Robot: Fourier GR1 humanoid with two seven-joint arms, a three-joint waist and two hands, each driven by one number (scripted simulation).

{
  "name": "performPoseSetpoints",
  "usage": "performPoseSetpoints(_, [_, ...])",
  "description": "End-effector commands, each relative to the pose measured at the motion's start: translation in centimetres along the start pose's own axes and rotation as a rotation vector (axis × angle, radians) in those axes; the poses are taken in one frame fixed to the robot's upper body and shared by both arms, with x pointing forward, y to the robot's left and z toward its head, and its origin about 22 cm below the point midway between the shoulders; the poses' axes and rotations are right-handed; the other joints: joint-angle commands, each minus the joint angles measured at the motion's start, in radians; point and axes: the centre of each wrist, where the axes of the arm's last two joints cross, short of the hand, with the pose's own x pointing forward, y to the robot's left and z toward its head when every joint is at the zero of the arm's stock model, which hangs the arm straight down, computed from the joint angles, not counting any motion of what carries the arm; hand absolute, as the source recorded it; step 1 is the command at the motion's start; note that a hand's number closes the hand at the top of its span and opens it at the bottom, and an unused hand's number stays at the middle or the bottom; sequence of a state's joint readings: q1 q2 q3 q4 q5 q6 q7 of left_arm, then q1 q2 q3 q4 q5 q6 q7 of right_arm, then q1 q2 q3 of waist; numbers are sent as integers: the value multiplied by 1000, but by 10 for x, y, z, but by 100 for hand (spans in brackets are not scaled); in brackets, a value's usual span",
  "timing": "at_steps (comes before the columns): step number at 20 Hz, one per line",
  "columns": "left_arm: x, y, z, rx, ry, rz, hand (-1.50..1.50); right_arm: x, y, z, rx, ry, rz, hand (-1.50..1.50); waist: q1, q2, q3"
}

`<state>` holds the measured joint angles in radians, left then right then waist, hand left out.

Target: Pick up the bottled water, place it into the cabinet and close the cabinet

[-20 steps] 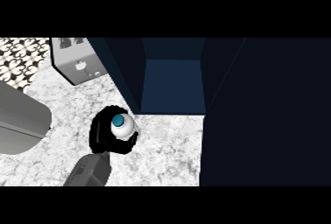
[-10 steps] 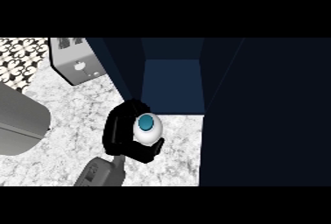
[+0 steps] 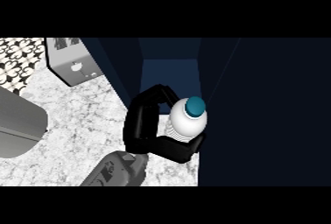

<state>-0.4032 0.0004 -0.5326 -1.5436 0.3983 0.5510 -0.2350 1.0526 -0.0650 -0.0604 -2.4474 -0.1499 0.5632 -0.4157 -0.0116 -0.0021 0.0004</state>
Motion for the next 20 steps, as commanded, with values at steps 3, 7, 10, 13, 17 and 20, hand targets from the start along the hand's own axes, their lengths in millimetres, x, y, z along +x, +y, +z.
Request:
performPoseSetpoints(3, [12,-33,-29,44,-49,-75,150,22,-4,-8,5,-49,-8,-150,-11,3,0])
performPoseSetpoints(7, [12,-34,-60,85,-45,-111,150,29,-3,-12,9,-44,5,-150,-12,6,-1])
performPoseSetpoints(10, [3,-39,-62,96,-46,-147,150,28,-8,-5,11,-55,10,-150,-22,4,-1])
performPoseSetpoints(13, [-14,-30,-68,124,-7,-204,150,38,-4,-6,13,-47,2,-150,-27,7,-1])
performPoseSetpoints(17, [-18,-22,-85,106,10,-224,150,14,1,-15,-17,-55,-8,-150,-9,8,-1])
performPoseSetpoints(20, [-26,-14,-94,116,19,-254,150,27,-8,-7,13,-50,4,-150,-18,8,-1])
